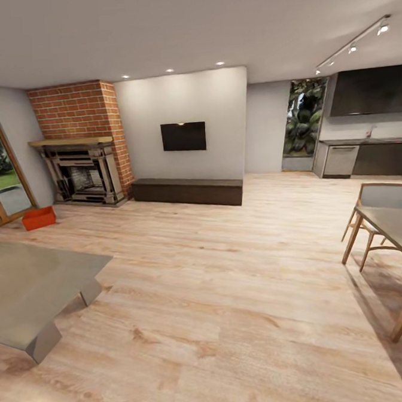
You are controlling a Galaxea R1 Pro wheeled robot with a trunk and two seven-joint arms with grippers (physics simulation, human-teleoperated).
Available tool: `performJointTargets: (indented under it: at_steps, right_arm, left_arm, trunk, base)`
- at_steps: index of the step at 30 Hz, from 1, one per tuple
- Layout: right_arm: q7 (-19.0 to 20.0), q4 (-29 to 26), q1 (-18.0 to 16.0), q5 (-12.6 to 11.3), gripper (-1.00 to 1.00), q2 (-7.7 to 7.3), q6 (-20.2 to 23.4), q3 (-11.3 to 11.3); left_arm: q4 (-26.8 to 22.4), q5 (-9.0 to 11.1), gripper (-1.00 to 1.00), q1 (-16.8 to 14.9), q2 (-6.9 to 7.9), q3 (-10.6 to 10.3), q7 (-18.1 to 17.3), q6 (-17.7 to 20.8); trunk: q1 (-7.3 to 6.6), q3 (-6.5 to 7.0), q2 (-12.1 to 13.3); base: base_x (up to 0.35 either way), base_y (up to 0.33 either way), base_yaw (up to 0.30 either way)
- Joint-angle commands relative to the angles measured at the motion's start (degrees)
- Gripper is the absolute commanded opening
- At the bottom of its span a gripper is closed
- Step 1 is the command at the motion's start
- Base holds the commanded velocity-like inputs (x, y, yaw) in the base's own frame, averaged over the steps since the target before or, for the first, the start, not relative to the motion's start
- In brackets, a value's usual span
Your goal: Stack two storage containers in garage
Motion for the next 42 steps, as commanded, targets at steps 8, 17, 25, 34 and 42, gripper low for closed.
performJointTargets:
  at_steps: [8, 17, 25, 34, 42]
  right_arm:
    - [-0.1, 0.2, -0.1, -0.5, 1.00, -0.07, -0.2, 0.5]
    - [0.0, 0.2, -0.1, -0.5, 1.00, -0.14, 0.2, 0.5]
    - [0.0, 0.2, -0.1, -0.5, 1.00, -0.15, 0.3, 0.5]
    - [-0.1, 0.2, -0.1, -0.6, 1.00, -0.16, 0.4, 0.5]
    - [-0.1, 0.2, -0.1, -0.6, 1.00, -0.12, 0.2, 0.5]
  left_arm:
    - [0.0, 0.4, 1.00, 0.0, 0.05, -0.2, 0.1, 0.1]
    - [0.0, 0.4, 1.00, 0.0, -0.07, -0.2, 0.1, 0.1]
    - [0.0, 0.4, 1.00, 0.0, -0.05, -0.2, 0.1, 0.2]
    - [0.0, 0.4, 1.00, 0.0, 0.01, -0.2, 0.1, 0.1]
    - [0.0, 0.4, 1.00, 0.0, -0.11, -0.2, 0.1, -0.2]
  trunk:
    - [0.05, -0.11, -0.1]
    - [0.05, -0.11, -0.1]
    - [0.05, -0.11, -0.1]
    - [0.05, -0.11, -0.1]
    - [0.05, -0.11, -0.1]
  base:
    - [0.324, 0.000, 0.000]
    - [0.324, 0.000, 0.000]
    - [0.324, 0.000, 0.000]
    - [0.324, 0.000, 0.000]
    - [0.324, 0.000, 0.000]
